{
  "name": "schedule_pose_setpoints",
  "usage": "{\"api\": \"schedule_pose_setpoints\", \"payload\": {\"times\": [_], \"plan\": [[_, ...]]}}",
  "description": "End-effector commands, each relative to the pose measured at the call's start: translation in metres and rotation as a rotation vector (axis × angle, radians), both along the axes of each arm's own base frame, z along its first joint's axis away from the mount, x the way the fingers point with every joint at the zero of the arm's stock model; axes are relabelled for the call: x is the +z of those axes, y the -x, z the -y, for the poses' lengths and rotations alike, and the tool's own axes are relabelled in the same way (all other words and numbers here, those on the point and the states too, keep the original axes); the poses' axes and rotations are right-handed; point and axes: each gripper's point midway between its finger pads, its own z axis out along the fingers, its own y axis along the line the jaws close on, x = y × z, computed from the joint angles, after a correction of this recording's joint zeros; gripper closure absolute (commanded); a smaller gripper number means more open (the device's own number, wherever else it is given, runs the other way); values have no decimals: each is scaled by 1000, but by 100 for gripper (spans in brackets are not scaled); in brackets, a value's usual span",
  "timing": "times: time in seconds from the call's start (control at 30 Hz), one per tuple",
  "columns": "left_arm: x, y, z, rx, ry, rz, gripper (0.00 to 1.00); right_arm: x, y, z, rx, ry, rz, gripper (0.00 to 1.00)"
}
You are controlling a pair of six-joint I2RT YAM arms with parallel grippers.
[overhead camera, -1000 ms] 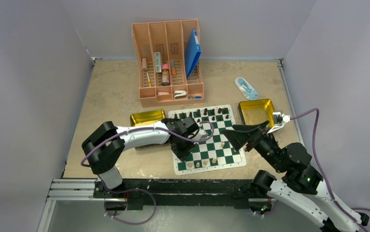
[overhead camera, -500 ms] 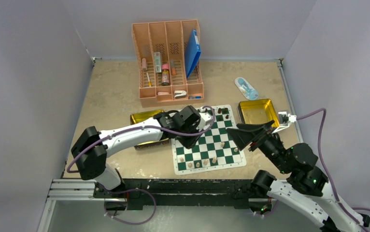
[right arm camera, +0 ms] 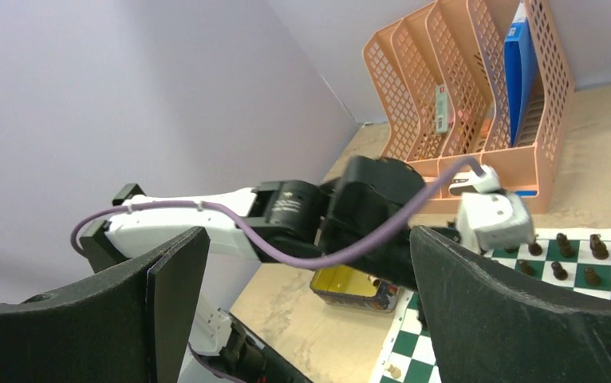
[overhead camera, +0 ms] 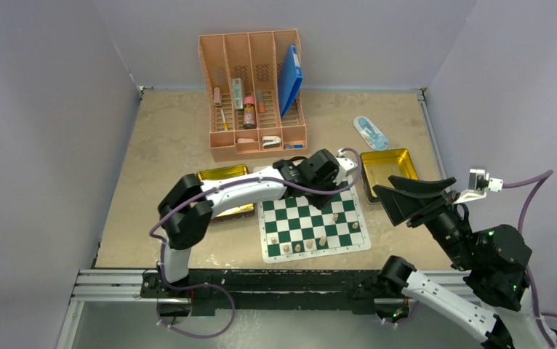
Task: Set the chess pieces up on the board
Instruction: Pick up the chess piece from the chessboard.
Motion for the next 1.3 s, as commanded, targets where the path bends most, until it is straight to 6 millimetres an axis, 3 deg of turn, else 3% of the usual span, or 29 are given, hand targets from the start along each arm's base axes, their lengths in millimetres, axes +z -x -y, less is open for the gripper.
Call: {"api": "schedule_pose_setpoints", "payload": {"times": [0.0,0.3,0.57,1.0,1.27], "plan": [[5,-7,38,-49,51,63,72,14,4,14,-33,-6,40,2],[-34,-5,73,-111,43,43,71,19,8,22,-42,-23,58,2],[-61,-5,69,-105,-28,16,73,22,10,29,-59,-34,74,2],[-65,9,66,-119,-58,7,66,19,7,28,-65,-26,77,1],[-54,2,75,-106,-28,48,64,16,7,23,-52,-28,77,1]]}}
